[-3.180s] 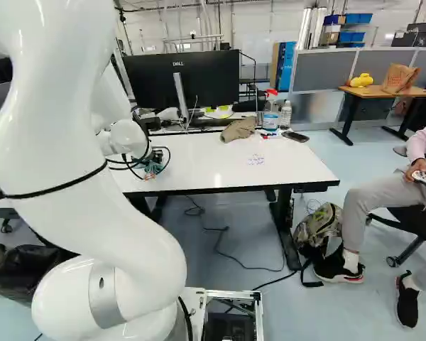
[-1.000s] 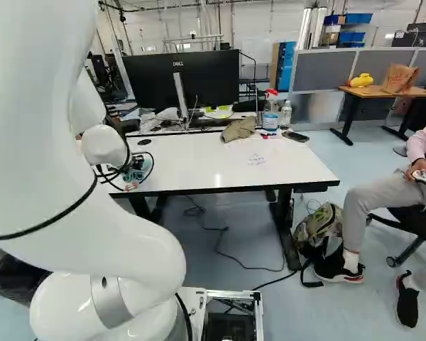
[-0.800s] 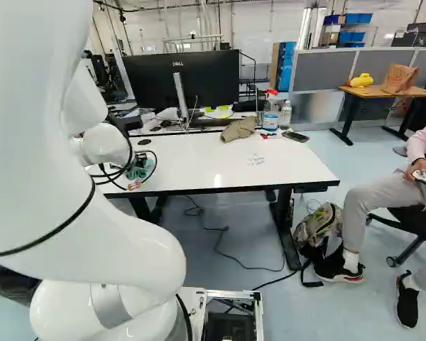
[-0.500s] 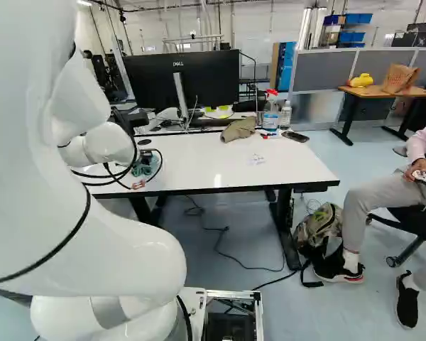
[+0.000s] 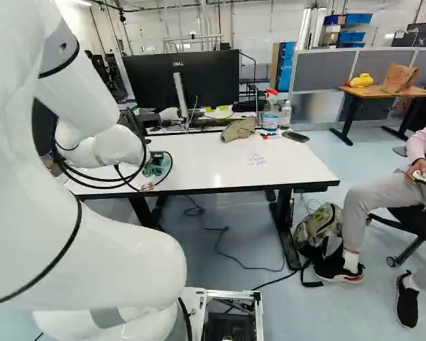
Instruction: Clean the table with the green towel
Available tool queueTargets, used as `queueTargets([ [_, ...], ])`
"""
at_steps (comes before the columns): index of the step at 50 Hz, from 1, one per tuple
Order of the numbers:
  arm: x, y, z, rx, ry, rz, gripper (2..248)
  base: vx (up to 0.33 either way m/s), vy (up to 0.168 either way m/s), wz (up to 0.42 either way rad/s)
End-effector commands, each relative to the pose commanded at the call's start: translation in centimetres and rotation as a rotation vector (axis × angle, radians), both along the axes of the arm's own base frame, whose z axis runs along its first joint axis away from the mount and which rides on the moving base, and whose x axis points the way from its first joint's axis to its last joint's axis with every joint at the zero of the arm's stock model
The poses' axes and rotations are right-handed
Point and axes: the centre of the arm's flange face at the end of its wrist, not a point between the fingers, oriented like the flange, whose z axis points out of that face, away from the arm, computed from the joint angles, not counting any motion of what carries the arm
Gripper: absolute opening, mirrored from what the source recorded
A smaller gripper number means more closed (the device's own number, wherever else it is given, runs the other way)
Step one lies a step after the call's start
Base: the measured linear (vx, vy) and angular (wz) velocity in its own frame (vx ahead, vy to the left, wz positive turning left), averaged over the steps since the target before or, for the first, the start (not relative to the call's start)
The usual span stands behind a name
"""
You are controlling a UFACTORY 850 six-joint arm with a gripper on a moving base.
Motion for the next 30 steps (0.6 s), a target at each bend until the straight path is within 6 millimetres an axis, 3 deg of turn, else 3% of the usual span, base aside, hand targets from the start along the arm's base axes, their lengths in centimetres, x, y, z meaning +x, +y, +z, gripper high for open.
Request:
queueTargets([
  [30, -0.5, -4.3, -0.2, 0.002, -0.007, -0.122, 50, 0.000, 0.000, 0.000],
])
